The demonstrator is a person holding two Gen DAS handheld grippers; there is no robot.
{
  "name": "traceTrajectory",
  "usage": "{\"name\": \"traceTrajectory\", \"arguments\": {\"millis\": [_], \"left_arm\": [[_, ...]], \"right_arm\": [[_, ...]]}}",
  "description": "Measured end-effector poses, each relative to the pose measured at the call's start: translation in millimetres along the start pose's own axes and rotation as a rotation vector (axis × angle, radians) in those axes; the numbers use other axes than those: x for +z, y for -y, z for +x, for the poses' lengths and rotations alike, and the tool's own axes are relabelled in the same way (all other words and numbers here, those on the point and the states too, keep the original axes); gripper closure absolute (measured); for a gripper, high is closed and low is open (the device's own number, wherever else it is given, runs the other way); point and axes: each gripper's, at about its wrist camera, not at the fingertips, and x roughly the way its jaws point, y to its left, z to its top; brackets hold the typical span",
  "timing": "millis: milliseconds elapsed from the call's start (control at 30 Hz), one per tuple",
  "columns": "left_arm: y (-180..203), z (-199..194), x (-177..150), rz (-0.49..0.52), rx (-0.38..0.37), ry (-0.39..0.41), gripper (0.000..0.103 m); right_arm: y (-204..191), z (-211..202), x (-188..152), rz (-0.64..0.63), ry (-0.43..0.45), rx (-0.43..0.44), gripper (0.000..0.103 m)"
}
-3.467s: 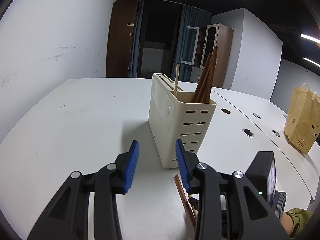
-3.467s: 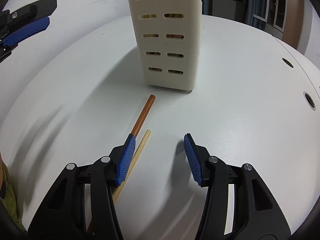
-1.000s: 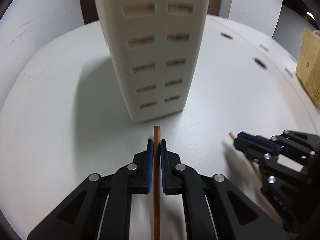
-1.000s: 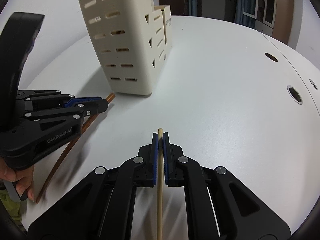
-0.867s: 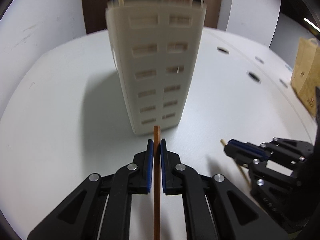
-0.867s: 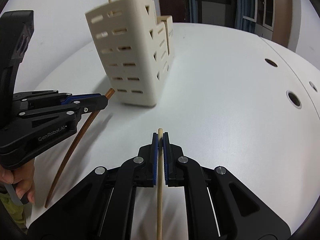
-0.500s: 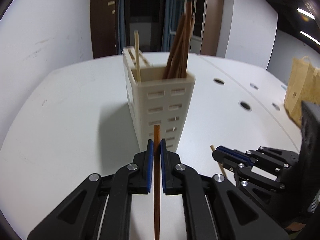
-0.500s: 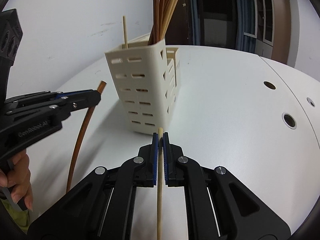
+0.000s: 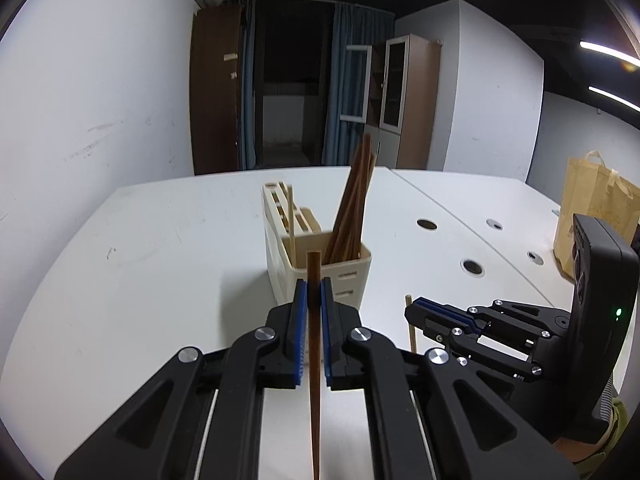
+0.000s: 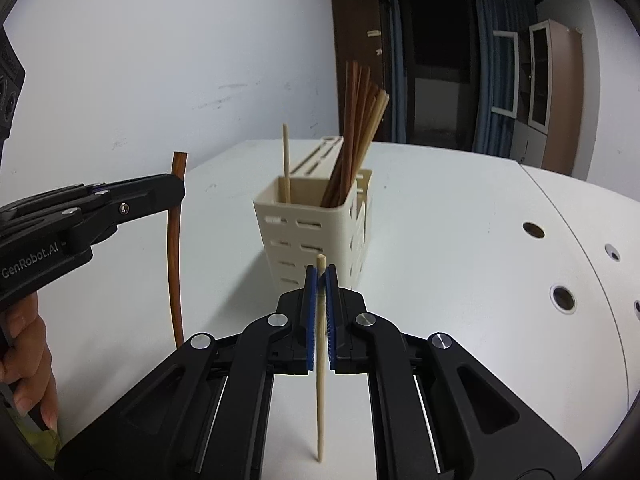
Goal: Organize utensils
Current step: 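Lift both chopsticks upright and carry them above the cream holder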
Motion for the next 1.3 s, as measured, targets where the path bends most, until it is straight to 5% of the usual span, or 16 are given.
{"name": "traceTrajectory", "arguments": {"millis": [567,933,1067,1167,1300], "left_arm": [[0,-22,45,0.033,0.029,0.157,0.096],[-11,-9,44,0.006,0.032,0.131,0.096],[-10,-8,43,0.013,0.028,0.131,0.096],[-9,-8,43,0.013,0.027,0.131,0.096],[-10,-7,44,0.012,0.024,0.131,0.096]], "right_arm": [[-8,-6,49,-0.044,0.077,-0.005,0.103],[26,23,32,0.052,-0.005,-0.013,0.102],[39,30,27,0.083,-0.024,-0.045,0.099],[50,36,25,0.112,-0.039,-0.059,0.083],[63,47,22,0.144,-0.065,-0.085,0.081]]}}
